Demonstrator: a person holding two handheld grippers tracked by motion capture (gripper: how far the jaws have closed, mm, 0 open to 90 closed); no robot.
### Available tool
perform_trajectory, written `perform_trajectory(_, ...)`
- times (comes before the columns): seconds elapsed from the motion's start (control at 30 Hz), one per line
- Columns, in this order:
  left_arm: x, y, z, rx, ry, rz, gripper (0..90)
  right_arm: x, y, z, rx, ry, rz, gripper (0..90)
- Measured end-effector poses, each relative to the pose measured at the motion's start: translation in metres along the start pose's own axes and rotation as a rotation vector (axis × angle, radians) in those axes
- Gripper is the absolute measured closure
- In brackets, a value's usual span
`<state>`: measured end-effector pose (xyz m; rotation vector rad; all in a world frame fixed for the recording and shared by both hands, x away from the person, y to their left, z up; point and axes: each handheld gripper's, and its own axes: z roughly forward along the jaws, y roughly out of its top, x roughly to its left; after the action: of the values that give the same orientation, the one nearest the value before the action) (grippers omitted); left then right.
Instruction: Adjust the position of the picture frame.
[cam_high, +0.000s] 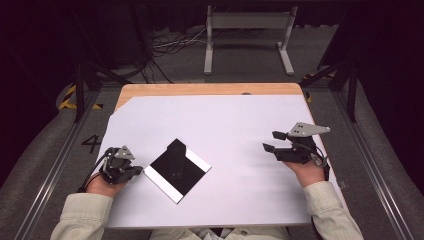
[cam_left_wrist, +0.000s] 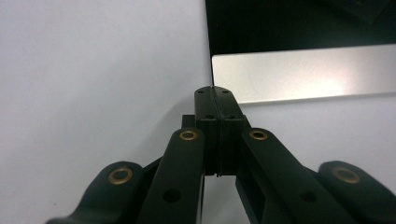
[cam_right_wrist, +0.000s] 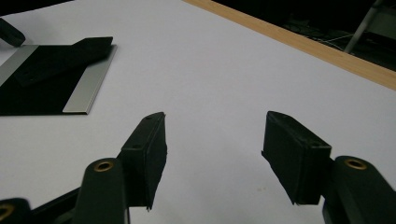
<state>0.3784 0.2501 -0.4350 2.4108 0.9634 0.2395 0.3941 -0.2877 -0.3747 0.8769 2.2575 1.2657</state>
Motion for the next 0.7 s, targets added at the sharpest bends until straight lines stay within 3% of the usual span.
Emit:
perform_trajectory(0.3,0.0008,0.0017,0.0012,-0.008,-0.034,0.001,90.0,0.0002,-0.0007,-0.0011,-0.002,-0.002,0.005,38.6)
perform_trajectory(0.43,0.0021,0.0015,0.0016,-0.022,-0.039,-0.019,88.1,0.0006,-0.0008,-0.0014,-0.003,-0.001,0.006,38.1)
perform_trajectory(0.5,0.0036,0.0009,0.0018,-0.025,-0.06,-0.023,88.1,0.0005,-0.0011,-0.0014,-0.003,-0.001,0.008,38.0)
perform_trajectory(0.7,0.0036,0.0024,0.0037,-0.04,-0.056,-0.03,90.0,0.0018,-0.0011,-0.0004,0.001,0.003,0.008,37.7)
